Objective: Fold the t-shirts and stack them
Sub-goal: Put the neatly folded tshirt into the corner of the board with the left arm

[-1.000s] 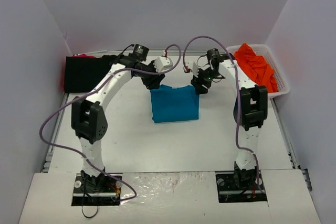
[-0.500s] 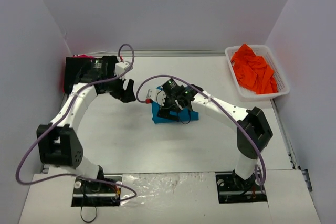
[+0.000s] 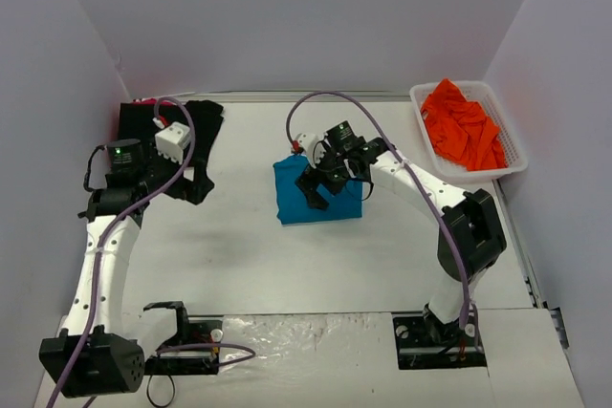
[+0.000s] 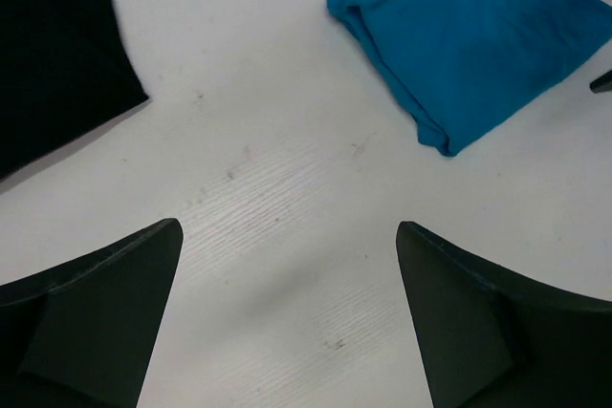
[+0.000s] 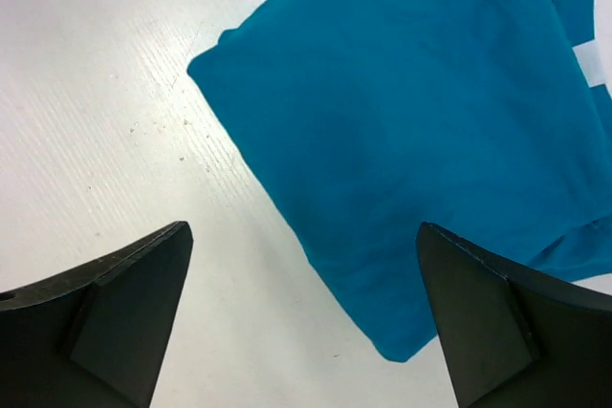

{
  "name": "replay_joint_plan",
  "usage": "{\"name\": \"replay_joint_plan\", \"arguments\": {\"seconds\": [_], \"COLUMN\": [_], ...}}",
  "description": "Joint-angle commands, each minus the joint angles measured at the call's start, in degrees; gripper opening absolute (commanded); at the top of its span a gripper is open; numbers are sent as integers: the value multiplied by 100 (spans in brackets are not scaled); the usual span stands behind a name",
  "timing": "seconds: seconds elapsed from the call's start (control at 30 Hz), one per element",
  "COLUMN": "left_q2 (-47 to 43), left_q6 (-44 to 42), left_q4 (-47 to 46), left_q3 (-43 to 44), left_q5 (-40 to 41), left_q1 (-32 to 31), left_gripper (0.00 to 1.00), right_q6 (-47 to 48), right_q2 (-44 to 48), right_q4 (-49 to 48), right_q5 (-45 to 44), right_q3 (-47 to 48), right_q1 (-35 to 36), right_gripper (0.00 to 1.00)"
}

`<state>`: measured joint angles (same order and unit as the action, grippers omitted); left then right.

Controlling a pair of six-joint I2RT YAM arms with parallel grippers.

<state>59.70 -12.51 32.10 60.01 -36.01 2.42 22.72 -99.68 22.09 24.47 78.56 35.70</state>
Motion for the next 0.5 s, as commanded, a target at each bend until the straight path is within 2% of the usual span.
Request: {"name": "replay_joint_plan", "arguments": {"seconds": [0.0,0.03,0.07,0.17,0.3,0.47], "left_q2": [-117,-125,-125,-283,-328,138], "left_q6": [442,460,478,636,786,707], "left_q4": [-432,-432,-432,-590,-679,-274], "left_q3": [28,28,20,-199,-306,-25], "left_q5": [-81,-56,-29,-282,-345,-556], "left_q1": [442,496,523,821,945,945], "left_gripper": [94,94,94,94,94,94], "right_q6": [-349,-295,-138,425,838,901], "right_q2": [132,272,508,546,283,-147], "right_q4": [60,-167,-465,-521,-740,-846], "right_q5": [539,202,-175,-1809,-2427,-2807], "right_q3": [124,-15,-312,-614,-851,-711], "right_q1": [155,269,679,1526,1984,2055], "right_gripper": [100,100,100,100,99,93]}}
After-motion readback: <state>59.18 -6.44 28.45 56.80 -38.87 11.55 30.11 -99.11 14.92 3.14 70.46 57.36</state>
